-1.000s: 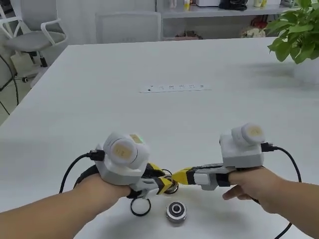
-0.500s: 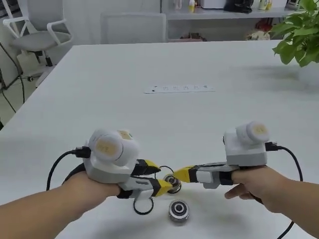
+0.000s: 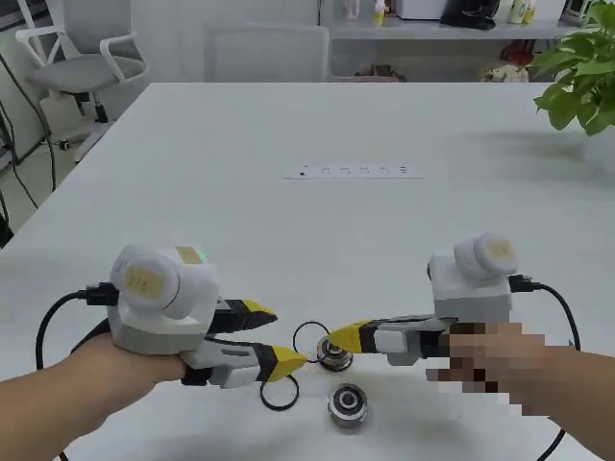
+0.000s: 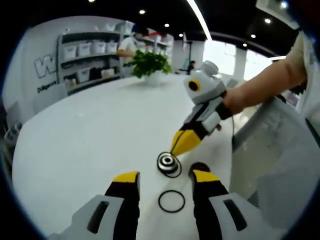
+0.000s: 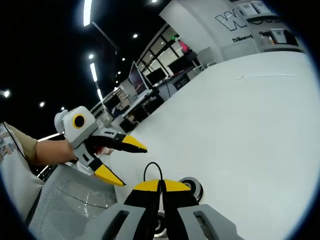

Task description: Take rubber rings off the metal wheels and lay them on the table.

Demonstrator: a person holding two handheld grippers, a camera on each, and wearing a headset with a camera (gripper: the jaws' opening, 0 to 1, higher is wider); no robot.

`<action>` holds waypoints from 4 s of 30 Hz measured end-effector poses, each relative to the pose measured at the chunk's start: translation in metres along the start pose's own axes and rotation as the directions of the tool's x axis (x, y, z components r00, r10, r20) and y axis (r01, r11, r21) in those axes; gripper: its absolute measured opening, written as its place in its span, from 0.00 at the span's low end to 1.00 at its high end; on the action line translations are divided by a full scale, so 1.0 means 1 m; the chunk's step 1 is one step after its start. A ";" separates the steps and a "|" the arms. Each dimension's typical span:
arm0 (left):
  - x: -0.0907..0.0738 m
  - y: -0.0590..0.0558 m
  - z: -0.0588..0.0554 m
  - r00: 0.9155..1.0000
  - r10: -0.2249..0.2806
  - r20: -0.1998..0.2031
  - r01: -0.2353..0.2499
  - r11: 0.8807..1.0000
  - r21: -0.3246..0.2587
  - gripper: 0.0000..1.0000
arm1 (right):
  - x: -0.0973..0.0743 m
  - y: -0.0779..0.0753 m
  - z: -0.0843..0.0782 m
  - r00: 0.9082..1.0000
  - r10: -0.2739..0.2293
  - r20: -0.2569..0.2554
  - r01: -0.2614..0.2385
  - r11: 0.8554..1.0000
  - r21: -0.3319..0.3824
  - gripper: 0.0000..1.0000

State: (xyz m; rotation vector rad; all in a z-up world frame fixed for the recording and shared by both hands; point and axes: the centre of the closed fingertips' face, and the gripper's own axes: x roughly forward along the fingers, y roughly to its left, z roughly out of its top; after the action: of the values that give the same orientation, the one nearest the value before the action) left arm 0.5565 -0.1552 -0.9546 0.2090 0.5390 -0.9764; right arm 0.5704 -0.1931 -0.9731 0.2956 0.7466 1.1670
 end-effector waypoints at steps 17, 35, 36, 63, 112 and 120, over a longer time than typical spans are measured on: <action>-0.034 0.008 -0.018 1.000 0.028 0.009 -0.028 1.000 -0.001 0.53 | 0.032 0.019 -0.023 0.993 0.018 -0.116 -0.018 1.000 0.007 0.00; -0.045 0.006 -0.027 0.998 0.057 0.004 -0.057 0.998 -0.035 0.53 | 0.041 0.013 -0.042 0.977 -0.068 -0.204 0.061 0.997 -0.039 0.00; -0.045 0.007 -0.028 0.998 0.058 0.003 -0.057 0.998 -0.036 0.53 | 0.041 0.012 -0.043 0.976 -0.075 -0.206 0.068 0.997 -0.044 0.00; -0.039 0.008 -0.014 0.999 0.051 -0.001 -0.051 0.999 -0.014 0.52 | 0.016 0.014 -0.017 0.988 -0.101 -0.115 0.092 0.992 -0.084 0.14; 0.048 0.000 -0.006 0.992 -0.083 -0.091 0.085 0.996 0.022 0.42 | -0.013 -0.042 -0.031 0.969 -0.185 -0.162 0.120 0.930 -0.347 0.19; 0.059 -0.004 -0.003 0.991 -0.103 -0.087 0.106 0.994 0.020 0.37 | -0.010 -0.042 -0.033 0.972 -0.173 -0.158 0.102 0.919 -0.380 0.18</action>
State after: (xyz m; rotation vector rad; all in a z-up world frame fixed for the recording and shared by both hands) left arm 0.5784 -0.1997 -0.9878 0.2476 0.6222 -1.0799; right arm 0.5767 -0.2243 -1.0176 -0.1852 0.6827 1.1844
